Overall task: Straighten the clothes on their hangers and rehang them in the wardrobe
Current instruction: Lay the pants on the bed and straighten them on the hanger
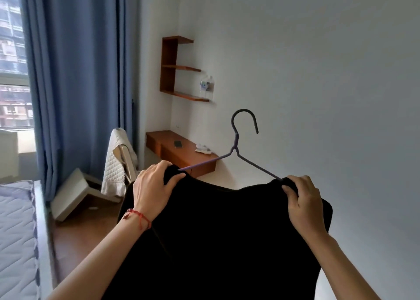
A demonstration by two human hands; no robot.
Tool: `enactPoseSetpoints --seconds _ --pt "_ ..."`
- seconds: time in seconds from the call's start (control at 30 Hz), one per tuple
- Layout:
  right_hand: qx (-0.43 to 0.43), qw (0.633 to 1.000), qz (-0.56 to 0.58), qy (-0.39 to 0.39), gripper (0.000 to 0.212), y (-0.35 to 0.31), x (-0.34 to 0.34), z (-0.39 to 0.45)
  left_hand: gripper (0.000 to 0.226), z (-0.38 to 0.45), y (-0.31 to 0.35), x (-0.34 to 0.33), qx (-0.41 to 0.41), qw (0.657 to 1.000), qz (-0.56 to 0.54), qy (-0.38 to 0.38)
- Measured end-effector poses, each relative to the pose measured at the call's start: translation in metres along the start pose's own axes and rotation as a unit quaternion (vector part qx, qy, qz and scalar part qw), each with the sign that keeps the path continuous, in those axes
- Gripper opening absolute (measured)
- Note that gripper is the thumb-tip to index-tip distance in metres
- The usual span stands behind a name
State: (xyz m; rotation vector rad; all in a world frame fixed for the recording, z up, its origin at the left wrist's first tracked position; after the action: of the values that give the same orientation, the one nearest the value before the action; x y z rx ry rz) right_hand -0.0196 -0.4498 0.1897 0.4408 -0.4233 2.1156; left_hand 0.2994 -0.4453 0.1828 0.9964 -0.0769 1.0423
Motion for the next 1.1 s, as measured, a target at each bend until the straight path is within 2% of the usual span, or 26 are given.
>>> enactPoseSetpoints --seconds 0.27,0.53,0.67,0.8,0.97,1.1 --pt "0.029 0.995 0.084 -0.045 0.039 0.049 -0.053 0.023 0.037 0.001 0.016 -0.044 -0.021 0.991 0.112 0.066" --pt "0.06 0.979 0.153 -0.12 0.031 0.051 -0.145 0.061 0.036 0.058 -0.028 -0.033 0.053 0.989 0.057 0.127" --pt "0.078 0.974 0.158 -0.141 0.05 0.052 -0.206 0.097 0.014 0.107 -0.064 -0.033 0.096 0.98 0.048 0.165" --pt "0.087 0.97 0.181 -0.139 0.062 0.031 -0.29 0.141 0.01 0.163 -0.115 -0.037 0.127 0.97 0.035 0.206" --pt "0.103 0.949 0.238 -0.178 0.045 -0.021 -0.404 0.196 0.014 0.219 -0.191 -0.015 0.193 0.954 0.06 0.223" --pt "0.12 0.933 0.283 -0.188 0.011 -0.065 -0.49 0.218 0.017 0.25 -0.254 0.005 0.231 0.939 0.099 0.233"
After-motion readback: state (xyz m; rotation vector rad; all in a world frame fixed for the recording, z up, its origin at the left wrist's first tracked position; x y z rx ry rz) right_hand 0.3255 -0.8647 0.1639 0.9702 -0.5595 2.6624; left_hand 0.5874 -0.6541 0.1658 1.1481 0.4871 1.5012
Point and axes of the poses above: each hand's wrist, its own z-axis towards the middle knuckle, its own x-axis out of the back of the hand, y = z × x, the point moved 1 cm from there along z, towards the middle knuckle, and after that the axes turned 12 degrees about x, right-handed, at the moved point
